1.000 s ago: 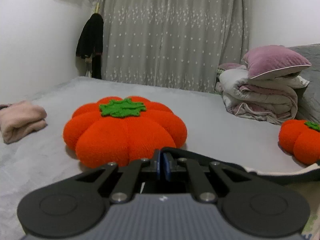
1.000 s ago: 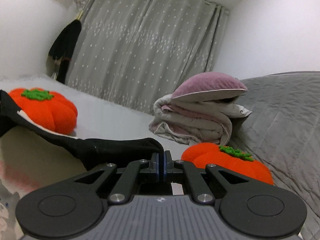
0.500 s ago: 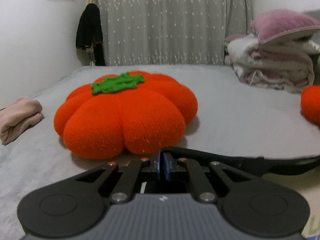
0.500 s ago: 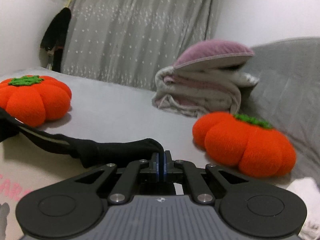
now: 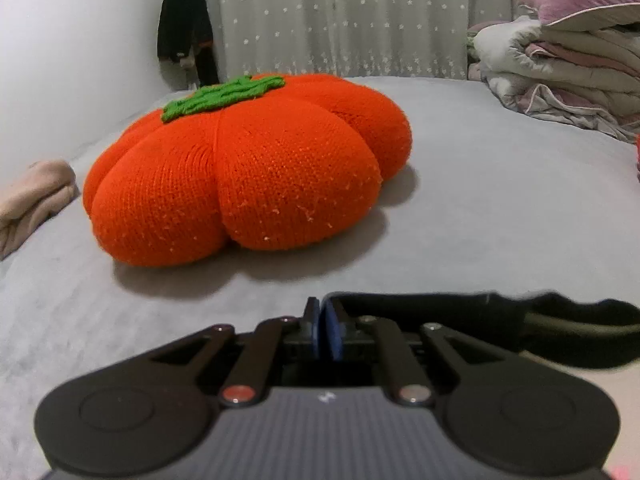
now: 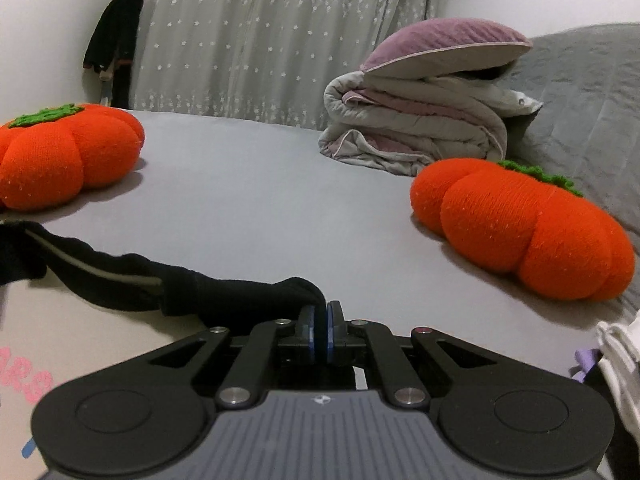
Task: Fold clothes
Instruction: 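Lower the held shirt toward the bed with both grippers, then lay the shirt flat on the bed and open both grippers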
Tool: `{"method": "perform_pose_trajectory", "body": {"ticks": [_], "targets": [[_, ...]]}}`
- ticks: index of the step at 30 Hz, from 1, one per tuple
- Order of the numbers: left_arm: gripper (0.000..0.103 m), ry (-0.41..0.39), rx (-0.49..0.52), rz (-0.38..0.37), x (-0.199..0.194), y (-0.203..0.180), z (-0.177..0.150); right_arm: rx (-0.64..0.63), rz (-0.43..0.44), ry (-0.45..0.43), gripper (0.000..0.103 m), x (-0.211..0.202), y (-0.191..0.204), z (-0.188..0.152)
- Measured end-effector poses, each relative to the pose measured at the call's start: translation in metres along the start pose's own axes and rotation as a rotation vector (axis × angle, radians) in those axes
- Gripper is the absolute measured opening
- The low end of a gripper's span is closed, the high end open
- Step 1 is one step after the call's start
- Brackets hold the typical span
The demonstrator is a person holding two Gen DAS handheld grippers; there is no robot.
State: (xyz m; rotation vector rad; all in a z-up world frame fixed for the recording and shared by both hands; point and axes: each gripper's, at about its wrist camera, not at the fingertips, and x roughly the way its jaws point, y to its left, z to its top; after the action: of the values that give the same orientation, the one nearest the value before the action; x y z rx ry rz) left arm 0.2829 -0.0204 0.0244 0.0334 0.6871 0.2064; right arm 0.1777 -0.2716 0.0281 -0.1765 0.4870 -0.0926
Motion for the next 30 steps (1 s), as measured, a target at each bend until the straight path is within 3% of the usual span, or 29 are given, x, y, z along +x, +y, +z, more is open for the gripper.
{"method": "perform_pose_trajectory", "body": {"ticks": [4,9,14,22,27,30], "targets": [[0.013,-0.007,-0.056,-0.010,0.002,0.012,0.006,0.023,-0.002,0.001,0.011,0.000,-0.004,-0.001],[0.016,-0.038,-0.070,-0.010,-0.015,0.029,0.011,0.129,0.048,0.012,0.031,-0.006,-0.018,0.007],[0.016,-0.024,-0.108,-0.034,-0.044,0.053,0.001,0.199,0.041,0.032,0.032,-0.014,-0.029,0.013],[0.017,0.131,-0.187,-0.104,-0.090,0.090,-0.042,0.335,0.121,0.047,0.032,-0.055,-0.034,0.022],[0.020,0.114,-0.189,-0.124,-0.145,0.119,-0.049,0.328,0.178,0.049,0.032,-0.100,-0.030,0.022],[0.020,0.133,-0.194,-0.144,-0.177,0.141,-0.071,0.349,0.209,0.079,0.032,-0.124,-0.035,0.014]]}}
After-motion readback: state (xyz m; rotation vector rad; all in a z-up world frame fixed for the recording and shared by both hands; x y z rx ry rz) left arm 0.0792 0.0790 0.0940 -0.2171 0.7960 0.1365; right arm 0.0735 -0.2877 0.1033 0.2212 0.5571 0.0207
